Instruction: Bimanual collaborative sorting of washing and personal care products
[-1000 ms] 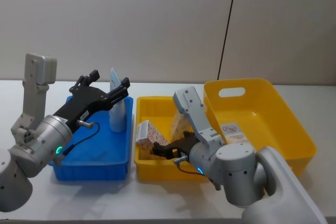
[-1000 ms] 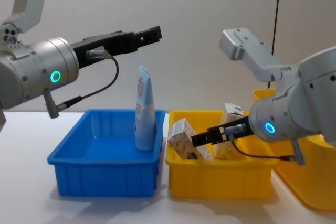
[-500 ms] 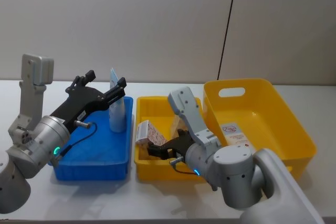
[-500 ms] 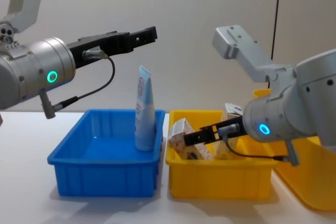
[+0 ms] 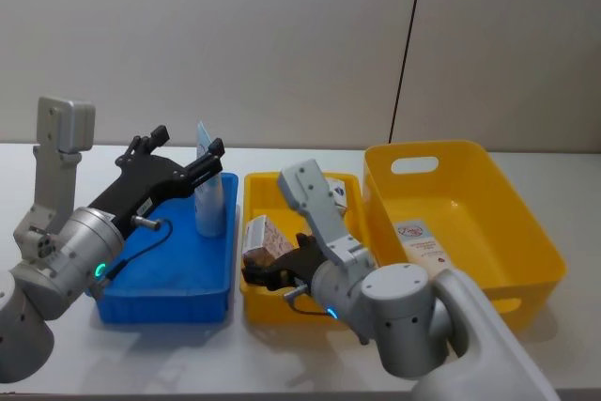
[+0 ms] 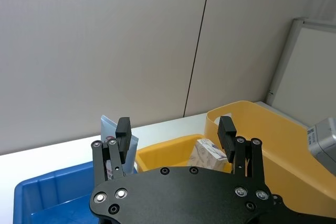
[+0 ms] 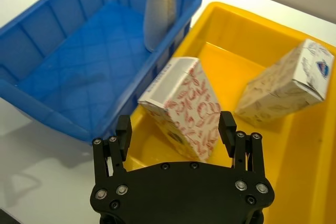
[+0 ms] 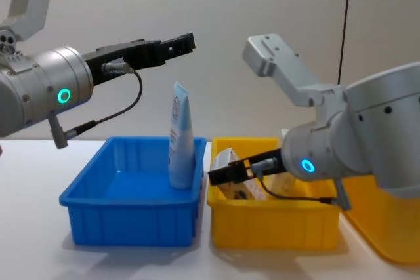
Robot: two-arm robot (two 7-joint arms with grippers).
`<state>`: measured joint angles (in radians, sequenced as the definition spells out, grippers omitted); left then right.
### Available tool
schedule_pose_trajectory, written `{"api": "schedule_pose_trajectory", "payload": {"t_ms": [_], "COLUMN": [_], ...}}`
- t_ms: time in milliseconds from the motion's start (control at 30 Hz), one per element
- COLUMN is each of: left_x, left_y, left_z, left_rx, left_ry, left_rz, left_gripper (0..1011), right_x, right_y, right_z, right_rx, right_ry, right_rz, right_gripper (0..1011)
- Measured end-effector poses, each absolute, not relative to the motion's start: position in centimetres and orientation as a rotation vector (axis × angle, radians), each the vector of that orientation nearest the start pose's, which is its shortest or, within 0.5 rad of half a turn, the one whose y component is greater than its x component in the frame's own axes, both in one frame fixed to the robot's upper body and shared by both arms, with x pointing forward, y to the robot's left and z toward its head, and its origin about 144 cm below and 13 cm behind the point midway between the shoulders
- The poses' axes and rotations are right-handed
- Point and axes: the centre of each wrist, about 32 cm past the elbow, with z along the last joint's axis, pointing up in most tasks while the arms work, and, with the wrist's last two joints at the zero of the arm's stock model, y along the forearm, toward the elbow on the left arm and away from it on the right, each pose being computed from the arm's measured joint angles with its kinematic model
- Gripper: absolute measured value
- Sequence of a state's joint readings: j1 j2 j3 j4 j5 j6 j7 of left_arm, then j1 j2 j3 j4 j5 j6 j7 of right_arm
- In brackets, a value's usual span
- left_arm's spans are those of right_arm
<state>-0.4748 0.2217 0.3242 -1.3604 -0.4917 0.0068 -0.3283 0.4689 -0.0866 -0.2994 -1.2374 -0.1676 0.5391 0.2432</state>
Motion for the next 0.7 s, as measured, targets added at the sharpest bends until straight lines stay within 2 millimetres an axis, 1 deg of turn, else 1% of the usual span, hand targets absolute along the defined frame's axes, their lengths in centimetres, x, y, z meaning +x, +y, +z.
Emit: {"api": "schedule_pose_trajectory", "payload": {"t_ms": [267,700], "left_x": [57.4,57.3], "left_y": [20.8,20.8], "left_z": [124.3,124.3], "left_rx": [-0.237,-0.237], "left_ry": [-0.028,-0.028], "left_rz": [0.960,0.961], "left_gripper": [1000,1000], "right_x": [57.2,57.9], "right_y": [-9.1,-7.4], "right_z": [121.6,121.0], "right_rx": [-0.447,-0.457], "right_ry": [0.110,0.099], "right_rz": [-1.065,-1.120], "right_gripper": [1004,1003]}}
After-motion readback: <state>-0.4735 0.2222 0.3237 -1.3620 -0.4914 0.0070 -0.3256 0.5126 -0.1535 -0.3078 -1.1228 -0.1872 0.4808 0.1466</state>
